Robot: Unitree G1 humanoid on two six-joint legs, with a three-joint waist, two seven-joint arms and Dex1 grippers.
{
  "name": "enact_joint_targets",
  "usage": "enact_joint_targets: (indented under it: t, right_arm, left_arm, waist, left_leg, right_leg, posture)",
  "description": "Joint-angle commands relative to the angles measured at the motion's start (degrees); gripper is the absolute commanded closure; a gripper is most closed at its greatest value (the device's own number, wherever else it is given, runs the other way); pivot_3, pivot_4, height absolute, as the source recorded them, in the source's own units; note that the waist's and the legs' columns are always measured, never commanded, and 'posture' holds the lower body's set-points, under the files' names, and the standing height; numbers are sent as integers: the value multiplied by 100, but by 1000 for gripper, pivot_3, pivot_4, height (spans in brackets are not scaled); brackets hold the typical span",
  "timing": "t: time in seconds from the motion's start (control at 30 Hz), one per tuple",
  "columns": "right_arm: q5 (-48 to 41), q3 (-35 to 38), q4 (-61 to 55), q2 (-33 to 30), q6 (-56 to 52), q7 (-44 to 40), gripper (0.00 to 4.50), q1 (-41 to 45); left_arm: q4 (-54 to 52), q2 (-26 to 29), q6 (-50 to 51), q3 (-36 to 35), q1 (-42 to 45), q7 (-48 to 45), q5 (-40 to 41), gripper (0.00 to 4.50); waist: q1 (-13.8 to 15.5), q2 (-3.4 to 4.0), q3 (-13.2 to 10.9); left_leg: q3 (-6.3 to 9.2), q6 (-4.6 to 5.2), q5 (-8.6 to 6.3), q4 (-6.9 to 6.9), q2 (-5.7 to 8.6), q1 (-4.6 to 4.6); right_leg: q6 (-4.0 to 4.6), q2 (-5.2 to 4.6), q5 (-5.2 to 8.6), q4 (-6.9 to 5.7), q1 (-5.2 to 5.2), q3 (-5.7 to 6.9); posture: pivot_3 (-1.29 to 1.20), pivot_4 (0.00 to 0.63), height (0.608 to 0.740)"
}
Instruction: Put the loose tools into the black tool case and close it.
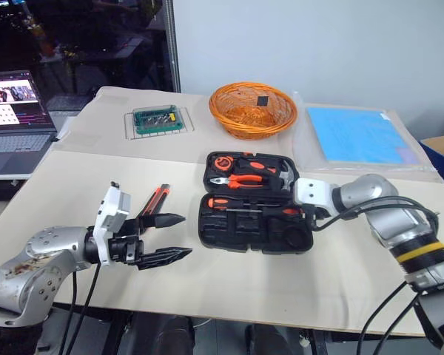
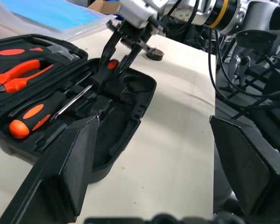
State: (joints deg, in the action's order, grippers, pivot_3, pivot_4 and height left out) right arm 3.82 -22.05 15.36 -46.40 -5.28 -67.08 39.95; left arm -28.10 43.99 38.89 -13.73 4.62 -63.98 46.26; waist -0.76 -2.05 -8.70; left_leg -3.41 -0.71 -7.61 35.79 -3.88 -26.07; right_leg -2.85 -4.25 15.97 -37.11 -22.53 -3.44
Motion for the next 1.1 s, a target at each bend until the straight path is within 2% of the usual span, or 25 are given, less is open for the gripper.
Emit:
enact_joint_targets:
  t: [0.03, 0.1, 0.17, 0.27, 0.5, 0.63, 0.8, 0.93, 1.03, 1.1]
  right_arm:
    - [210, -52, 240, 60, 12, -169, 3500, 100]
    - [175, -41, 257, 58, -70, -364, 3500, 96]
    - [61, 83, 191, 53, -136, -444, 2499, 62]
    - [-160, 335, -138, -16, -267, -534, 1636, -58]
    - [-1355, 1287, -874, 63, -773, -714, 1636, -455]
    - [-2222, 1959, -1301, 563, -2177, 21, 2714, -627]
    - [-1842, 2039, -1775, 1171, -2167, 1315, 4430, -1097]
    - [-1250, 1608, -1982, 1373, -1691, 1857, 4430, -1666]
    - [-426, 886, -1610, 1154, -988, 1901, 4430, -2074]
    - [-94, 679, -1389, 1001, -570, 1908, 4430, -2139]
  left_arm:
    - [-117, 36, -176, 16, 117, 52, 28, 432]
    - [-97, 25, -210, 69, 152, 66, -3, 432]
    - [-37, 13, -251, 129, 197, 79, -41, 432]
    - [44, 7, -300, 177, 240, 106, -74, 432]
    - [251, -35, -388, 230, 296, 125, -172, 432]
    - [371, -4, -493, 205, 269, 104, -231, 432]
    - [392, 39, -550, 137, 166, 86, -231, 432]
    - [398, 60, -598, 94, 88, 88, -281, 432]
    - [405, 60, -630, 84, 46, 111, -359, 432]
    - [396, 55, -652, 76, -3, 169, -401, 432]
  waist:
    - [0, 0, 0]
    - [6, 0, 0]
    - [18, 0, 0]
    - [29, 0, 0]
    - [21, 0, -1]
    - [-13, 0, -1]
    - [-3, 0, -1]
    - [24, 0, -2]
    - [10, 3, 0]
    - [2, 0, 3]
  left_leg:
    - [0, 0, 0, 0, 0, 0]
    - [1, 0, 0, -1, -1, 2]
    - [1, 0, 0, 0, 1, 2]
    - [1, 0, 0, -1, 3, 2]
    - [1, 0, 0, -7, 2, -5]
    - [0, 0, 0, -2, 0, -1]
    - [1, -1, 0, -5, -4, 0]
    - [-2, -1, 0, -5, 2, -9]
    - [-2, -1, 0, -5, 2, -9]
    - [-4, -2, -1, -5, 1, 4]
  right_leg:
    - [0, 1, 0, 0, 0, 0]
    - [0, 1, 0, -1, 2, 0]
    - [0, 0, 0, 0, 3, 0]
    - [-1, -1, 1, 1, 5, 1]
    - [0, 0, 1, 0, -4, 1]
    - [1, 0, -2, -1, 1, 1]
    - [3, 3, -2, -3, -1, 1]
    - [1, -2, -2, -2, -10, 1]
    - [1, -2, -1, -1, -10, 1]
    - [2, -4, -1, -1, 1, 1]
  posture:
    - [0, 150, 740]
    - [0, 150, 740]
    - [0, 150, 740]
    - [0, 150, 740]
    - [0, 150, 740]
    - [0, 150, 740]
    - [0, 150, 740]
    - [0, 150, 740]
    - [0, 150, 740]
    - [0, 150, 740]
